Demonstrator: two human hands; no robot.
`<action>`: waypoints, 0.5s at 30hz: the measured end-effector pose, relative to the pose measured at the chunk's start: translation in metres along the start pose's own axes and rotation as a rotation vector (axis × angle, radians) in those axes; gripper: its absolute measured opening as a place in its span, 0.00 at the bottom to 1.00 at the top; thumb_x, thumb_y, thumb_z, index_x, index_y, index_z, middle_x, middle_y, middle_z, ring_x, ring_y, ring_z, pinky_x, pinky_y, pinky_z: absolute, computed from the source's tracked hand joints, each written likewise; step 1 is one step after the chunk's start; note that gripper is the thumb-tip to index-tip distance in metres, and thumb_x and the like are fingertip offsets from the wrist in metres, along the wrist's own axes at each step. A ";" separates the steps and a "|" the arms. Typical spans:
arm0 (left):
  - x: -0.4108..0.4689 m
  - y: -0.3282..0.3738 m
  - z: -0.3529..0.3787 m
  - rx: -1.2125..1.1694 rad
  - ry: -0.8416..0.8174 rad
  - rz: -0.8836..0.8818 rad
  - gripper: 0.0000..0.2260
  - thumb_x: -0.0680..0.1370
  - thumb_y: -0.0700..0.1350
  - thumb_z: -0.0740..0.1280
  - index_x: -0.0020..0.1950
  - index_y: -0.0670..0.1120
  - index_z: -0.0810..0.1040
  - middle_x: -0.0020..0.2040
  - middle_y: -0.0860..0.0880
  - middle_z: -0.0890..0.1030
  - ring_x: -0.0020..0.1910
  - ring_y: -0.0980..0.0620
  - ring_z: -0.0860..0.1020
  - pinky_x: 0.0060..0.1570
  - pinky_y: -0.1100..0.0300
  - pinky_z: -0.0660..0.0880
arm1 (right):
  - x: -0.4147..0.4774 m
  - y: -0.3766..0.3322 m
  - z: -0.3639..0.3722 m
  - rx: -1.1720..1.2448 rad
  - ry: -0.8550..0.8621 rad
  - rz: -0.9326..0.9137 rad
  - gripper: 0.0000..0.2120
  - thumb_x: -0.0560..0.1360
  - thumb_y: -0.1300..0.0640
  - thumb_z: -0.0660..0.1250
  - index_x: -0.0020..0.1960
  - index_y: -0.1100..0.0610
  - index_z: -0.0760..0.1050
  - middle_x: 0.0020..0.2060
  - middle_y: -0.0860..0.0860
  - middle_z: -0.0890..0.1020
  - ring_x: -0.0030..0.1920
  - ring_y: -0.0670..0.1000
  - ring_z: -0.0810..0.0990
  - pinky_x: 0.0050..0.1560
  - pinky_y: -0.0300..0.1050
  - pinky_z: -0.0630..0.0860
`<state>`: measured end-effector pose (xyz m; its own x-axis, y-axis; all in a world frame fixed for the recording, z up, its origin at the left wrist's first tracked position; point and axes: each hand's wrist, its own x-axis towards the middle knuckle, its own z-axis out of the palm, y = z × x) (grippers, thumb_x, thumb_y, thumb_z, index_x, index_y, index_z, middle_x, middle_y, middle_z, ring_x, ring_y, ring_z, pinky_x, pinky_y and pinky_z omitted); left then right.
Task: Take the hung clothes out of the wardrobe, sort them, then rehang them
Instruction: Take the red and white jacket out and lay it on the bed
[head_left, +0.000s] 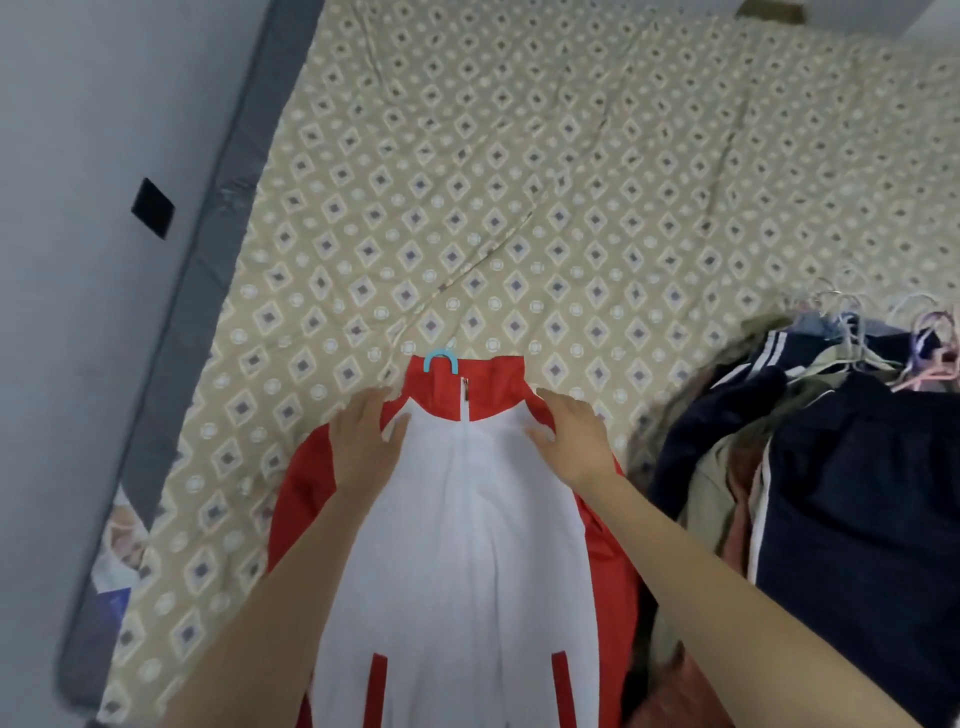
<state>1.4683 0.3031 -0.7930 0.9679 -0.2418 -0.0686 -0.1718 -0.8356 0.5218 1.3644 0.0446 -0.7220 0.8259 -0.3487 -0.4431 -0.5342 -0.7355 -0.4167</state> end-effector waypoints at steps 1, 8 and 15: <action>-0.004 0.008 -0.004 0.003 -0.009 0.026 0.26 0.77 0.60 0.57 0.65 0.45 0.78 0.64 0.45 0.79 0.65 0.43 0.76 0.65 0.45 0.69 | -0.007 0.000 -0.005 -0.035 0.014 -0.010 0.27 0.79 0.49 0.62 0.77 0.50 0.62 0.71 0.50 0.70 0.71 0.56 0.65 0.69 0.52 0.61; -0.038 0.099 -0.041 -0.017 -0.077 0.185 0.27 0.78 0.60 0.57 0.69 0.45 0.76 0.69 0.46 0.76 0.70 0.46 0.73 0.67 0.41 0.69 | -0.065 0.018 -0.074 -0.184 0.051 -0.038 0.31 0.79 0.45 0.62 0.79 0.50 0.56 0.76 0.53 0.61 0.77 0.57 0.56 0.74 0.53 0.54; -0.100 0.227 -0.063 -0.071 -0.165 0.228 0.35 0.75 0.67 0.49 0.75 0.49 0.68 0.75 0.50 0.69 0.77 0.49 0.62 0.76 0.46 0.51 | -0.150 0.082 -0.164 -0.264 0.132 -0.007 0.32 0.80 0.43 0.60 0.80 0.50 0.52 0.78 0.53 0.57 0.78 0.56 0.52 0.76 0.53 0.51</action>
<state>1.3437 0.1685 -0.6142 0.8619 -0.5014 -0.0765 -0.3630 -0.7152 0.5972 1.2267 -0.0583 -0.5597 0.8551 -0.4024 -0.3268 -0.4768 -0.8580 -0.1911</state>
